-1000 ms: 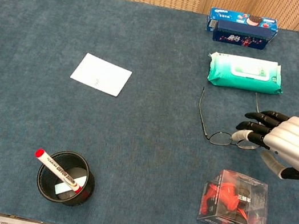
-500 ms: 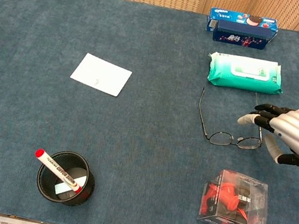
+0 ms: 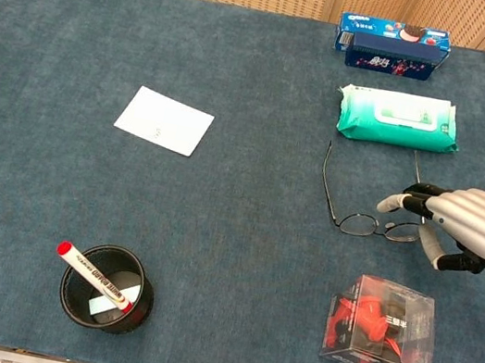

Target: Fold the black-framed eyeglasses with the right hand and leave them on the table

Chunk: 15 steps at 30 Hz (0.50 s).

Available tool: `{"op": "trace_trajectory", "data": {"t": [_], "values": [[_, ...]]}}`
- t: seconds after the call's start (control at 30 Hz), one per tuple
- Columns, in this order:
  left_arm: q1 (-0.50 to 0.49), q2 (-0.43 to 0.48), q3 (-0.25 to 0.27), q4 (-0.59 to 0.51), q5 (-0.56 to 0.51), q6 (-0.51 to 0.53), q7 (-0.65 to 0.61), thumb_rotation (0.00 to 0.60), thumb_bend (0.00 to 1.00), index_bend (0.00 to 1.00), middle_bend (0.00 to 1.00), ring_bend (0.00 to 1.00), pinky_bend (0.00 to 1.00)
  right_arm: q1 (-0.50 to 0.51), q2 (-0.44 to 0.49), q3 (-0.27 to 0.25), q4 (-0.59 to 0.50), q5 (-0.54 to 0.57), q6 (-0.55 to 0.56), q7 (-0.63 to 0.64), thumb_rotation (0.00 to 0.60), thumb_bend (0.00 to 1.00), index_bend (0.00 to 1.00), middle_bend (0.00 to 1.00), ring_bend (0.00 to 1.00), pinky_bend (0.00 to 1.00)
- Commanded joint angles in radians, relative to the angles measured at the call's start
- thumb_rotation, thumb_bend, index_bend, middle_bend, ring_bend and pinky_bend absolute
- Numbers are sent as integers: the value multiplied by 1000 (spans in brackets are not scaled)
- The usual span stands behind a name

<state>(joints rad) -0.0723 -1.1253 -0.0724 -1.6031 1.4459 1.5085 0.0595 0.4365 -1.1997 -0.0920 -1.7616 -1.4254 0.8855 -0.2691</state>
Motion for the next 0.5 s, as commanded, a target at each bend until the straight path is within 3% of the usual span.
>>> {"op": "trace_trajectory", "data": {"t": [0.03, 0.5], "values": [[0, 1, 0, -1, 0, 0, -1, 600, 242, 561, 536, 393, 530, 5, -8, 3, 8, 6, -7, 6, 600, 795, 216, 240, 106, 249], [4, 6, -3, -2, -1, 6, -10, 600, 243, 561, 536, 393, 530, 39, -4, -19, 1, 8, -81, 87, 600, 795, 216, 248, 117, 256]]}}
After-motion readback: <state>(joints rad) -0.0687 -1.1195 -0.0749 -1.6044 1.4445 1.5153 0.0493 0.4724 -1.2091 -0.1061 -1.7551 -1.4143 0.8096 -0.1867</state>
